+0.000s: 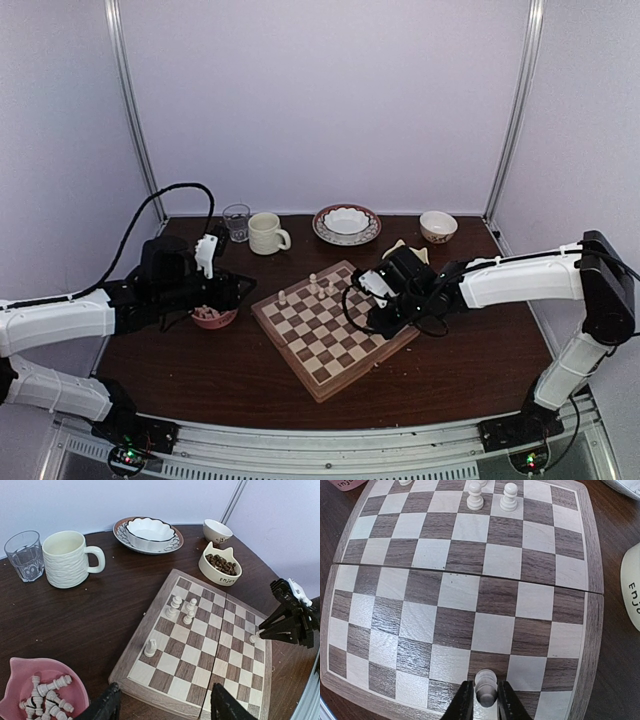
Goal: Set up the chess pieces on the board
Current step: Pick up the bishop from the chessboard, then place the bishop on c1.
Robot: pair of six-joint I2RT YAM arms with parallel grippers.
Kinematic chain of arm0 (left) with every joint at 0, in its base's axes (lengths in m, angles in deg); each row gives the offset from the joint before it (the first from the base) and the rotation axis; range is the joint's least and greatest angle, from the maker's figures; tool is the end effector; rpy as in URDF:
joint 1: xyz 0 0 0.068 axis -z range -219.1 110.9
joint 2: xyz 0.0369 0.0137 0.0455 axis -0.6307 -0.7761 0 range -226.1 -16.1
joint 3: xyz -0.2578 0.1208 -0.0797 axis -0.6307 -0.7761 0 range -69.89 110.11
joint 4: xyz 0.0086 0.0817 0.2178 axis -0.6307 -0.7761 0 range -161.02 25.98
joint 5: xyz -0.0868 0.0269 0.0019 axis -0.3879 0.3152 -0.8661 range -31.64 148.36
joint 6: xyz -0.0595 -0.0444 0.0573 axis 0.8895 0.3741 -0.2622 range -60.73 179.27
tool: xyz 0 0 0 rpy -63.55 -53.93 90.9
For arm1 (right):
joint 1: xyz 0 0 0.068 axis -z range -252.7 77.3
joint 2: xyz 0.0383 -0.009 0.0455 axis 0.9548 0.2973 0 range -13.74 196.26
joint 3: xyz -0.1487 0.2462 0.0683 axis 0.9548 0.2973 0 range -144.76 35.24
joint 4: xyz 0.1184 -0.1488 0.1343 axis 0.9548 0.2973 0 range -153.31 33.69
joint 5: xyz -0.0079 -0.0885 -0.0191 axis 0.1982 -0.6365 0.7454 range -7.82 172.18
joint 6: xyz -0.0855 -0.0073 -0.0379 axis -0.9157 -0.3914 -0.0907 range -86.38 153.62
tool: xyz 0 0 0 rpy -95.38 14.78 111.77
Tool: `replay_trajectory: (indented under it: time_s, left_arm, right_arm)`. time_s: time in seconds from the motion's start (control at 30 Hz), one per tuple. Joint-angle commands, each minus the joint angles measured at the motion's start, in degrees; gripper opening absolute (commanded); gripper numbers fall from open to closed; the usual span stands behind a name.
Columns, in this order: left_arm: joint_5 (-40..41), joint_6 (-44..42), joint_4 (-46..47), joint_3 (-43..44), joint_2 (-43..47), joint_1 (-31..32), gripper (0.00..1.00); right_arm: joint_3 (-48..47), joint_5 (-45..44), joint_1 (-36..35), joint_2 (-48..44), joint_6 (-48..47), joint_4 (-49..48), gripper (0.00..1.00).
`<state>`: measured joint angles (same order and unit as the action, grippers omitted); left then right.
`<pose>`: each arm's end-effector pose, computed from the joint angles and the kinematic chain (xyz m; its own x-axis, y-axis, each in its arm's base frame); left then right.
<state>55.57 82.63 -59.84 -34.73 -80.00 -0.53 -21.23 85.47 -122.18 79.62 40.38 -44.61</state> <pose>0.1962 -0.1617 0.2554 -0.5589 -0.0607 -0.8270 0.4746 0.7944 -0.3791 0.2130 0.2568 0.1892 -0.6242 -0.5492 -0.5557 -0.7114 0.6936 0.1136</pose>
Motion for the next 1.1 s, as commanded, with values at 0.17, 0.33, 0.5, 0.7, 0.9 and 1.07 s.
replay_trajectory:
  time_s: [0.17,0.33,0.5,0.7,0.9,1.07]
  left_arm:
    - [-0.50,-1.12,0.74,1.91,-0.33,-0.33,0.62]
    - [-0.32,-1.21,0.55,2.00,-0.21,-0.33,0.62]
    - [0.31,-1.21,0.26,2.02,-0.22,-0.33,0.62]
    - [0.76,-1.21,0.27,2.02,-0.25,-0.33,0.62]
    - [0.96,-1.13,0.23,2.11,-0.63,-0.33,0.62]
    - [1.19,-1.12,0.12,2.11,-0.48,-0.34,0.62]
  right_arm:
    - [-1.80,0.70,0.34,0.77,-0.17,0.96,0.16]
    - [-1.63,1.20,0.34,-0.28,-0.26,0.74,0.12]
    - [-1.26,1.81,0.34,-2.28,-0.42,-0.26,0.08]
    - [-2.51,3.23,0.34,-4.18,-0.61,-1.75,0.05]
    - [-7.73,1.35,0.34,-3.72,-1.05,-0.49,0.04]
    - [-15.15,-1.46,0.70,-0.34,-1.07,1.01,0.04]
